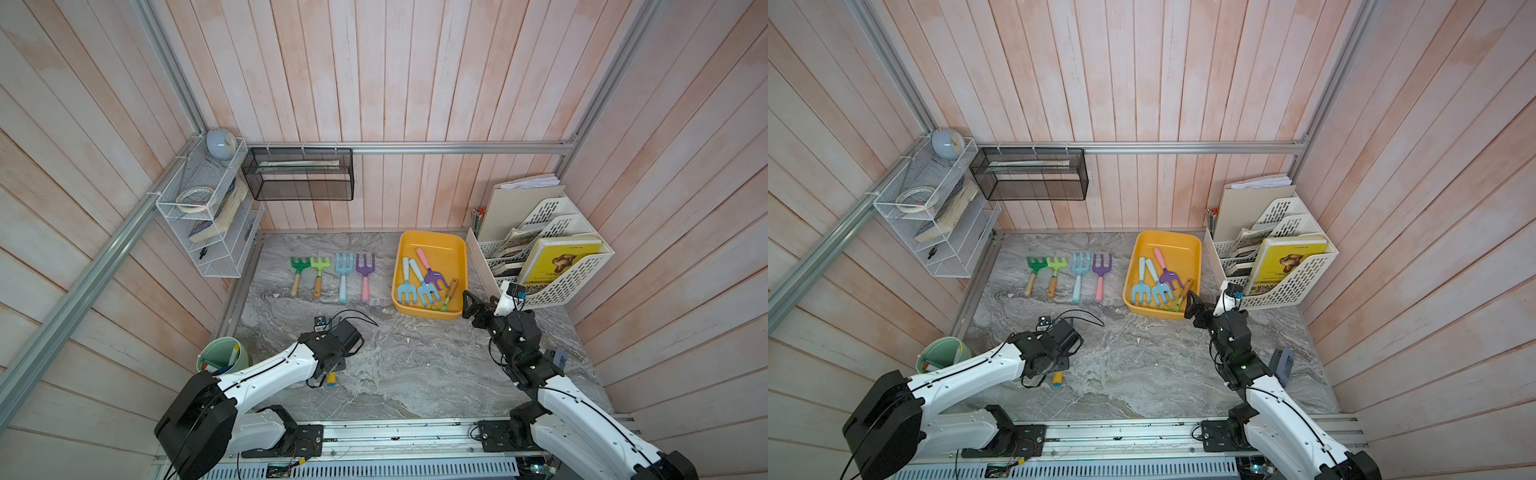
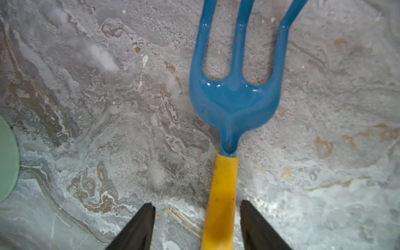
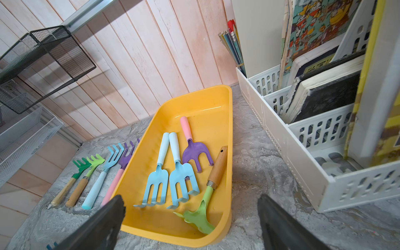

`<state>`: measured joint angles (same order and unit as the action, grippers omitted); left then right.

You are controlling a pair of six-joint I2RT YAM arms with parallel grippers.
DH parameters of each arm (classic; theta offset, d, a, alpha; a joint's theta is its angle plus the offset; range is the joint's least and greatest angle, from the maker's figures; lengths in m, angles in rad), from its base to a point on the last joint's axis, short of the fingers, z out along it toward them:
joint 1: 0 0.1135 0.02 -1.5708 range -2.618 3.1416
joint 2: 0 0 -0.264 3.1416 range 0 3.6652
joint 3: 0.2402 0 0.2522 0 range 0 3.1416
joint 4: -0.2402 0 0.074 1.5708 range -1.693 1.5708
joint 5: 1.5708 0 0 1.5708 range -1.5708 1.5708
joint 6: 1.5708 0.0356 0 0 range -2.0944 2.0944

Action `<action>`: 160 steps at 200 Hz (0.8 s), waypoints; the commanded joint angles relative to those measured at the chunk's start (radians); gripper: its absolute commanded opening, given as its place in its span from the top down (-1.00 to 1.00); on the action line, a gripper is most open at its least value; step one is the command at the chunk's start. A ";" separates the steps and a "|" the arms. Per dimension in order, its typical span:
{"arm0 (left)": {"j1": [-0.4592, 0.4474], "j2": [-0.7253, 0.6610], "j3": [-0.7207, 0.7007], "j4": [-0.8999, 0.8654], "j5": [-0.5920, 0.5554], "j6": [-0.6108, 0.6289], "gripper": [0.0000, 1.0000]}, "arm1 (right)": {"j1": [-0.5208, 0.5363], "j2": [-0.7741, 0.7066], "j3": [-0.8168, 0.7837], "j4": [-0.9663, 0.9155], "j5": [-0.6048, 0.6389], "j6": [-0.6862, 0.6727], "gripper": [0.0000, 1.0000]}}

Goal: Take the hand rake out of the storage box
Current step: Pick up the rake from the storage box.

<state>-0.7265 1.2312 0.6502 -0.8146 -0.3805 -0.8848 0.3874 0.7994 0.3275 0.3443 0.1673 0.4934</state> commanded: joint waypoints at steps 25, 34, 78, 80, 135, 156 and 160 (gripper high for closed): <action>-0.014 -0.089 0.125 0.146 -0.121 0.087 -0.99 | -0.007 0.010 -0.004 0.021 -0.018 -0.003 -0.96; -0.014 -0.078 0.159 0.231 -0.130 0.133 -1.00 | -0.007 0.015 -0.001 0.022 -0.025 -0.006 -0.96; -0.006 0.253 0.478 0.462 -0.110 0.412 -1.00 | -0.010 0.092 0.050 -0.045 -0.002 -0.003 -0.96; -0.006 0.272 0.491 0.474 -0.101 0.423 -1.00 | -0.009 0.095 0.053 -0.049 -0.002 -0.003 -0.96; 0.023 0.714 0.883 0.501 0.104 0.531 -0.77 | -0.029 0.101 0.054 -0.083 0.074 -0.003 -0.96; 0.041 0.818 0.989 0.497 0.177 0.569 -0.50 | -0.048 0.106 0.051 -0.081 0.072 -0.003 -0.96; 0.047 0.840 1.013 0.491 0.192 0.574 -0.43 | -0.052 0.107 0.050 -0.079 0.072 -0.003 -0.96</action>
<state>-0.7048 1.9949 1.5555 -0.3138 -0.2974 -0.3878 0.3565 0.9070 0.3637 0.2813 0.2092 0.4934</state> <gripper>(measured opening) 0.795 0.981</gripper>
